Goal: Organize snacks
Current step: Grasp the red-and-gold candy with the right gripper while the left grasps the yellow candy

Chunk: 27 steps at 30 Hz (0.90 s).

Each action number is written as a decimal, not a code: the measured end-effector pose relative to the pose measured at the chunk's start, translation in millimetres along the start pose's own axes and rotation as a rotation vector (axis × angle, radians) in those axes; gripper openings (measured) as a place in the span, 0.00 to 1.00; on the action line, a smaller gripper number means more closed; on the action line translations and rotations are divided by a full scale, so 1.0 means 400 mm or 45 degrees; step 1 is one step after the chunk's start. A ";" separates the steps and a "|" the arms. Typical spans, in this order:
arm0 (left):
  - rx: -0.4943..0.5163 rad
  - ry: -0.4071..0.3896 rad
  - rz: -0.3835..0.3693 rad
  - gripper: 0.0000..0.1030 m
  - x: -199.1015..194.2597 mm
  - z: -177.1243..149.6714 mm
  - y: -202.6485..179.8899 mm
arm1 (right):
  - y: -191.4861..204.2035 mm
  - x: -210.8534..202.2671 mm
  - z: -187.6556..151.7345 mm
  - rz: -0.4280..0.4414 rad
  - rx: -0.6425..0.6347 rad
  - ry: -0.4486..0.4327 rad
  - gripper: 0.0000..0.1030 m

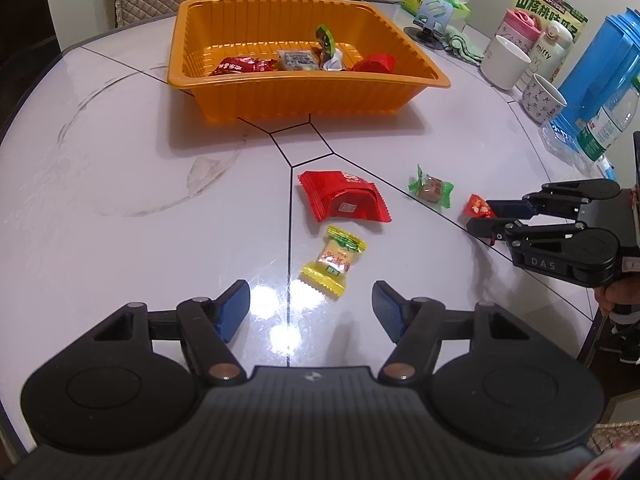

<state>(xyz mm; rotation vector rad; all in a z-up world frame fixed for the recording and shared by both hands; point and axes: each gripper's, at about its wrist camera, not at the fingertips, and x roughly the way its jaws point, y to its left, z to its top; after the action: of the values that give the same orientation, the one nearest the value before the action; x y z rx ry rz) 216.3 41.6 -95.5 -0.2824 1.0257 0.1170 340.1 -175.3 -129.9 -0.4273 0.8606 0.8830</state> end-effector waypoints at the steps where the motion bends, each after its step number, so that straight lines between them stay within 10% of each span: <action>1: 0.008 -0.002 -0.006 0.57 0.001 0.001 -0.002 | 0.002 -0.001 -0.001 0.004 0.007 0.001 0.25; 27: 0.222 0.027 -0.037 0.19 0.109 0.044 -0.051 | 0.006 -0.031 -0.029 0.033 0.297 -0.015 0.22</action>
<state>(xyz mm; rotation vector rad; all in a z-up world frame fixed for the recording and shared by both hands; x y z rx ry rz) 258.1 25.6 -120.6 -0.1398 1.0455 -0.0022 328.4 -187.8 -127.0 -0.2082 0.9475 0.7972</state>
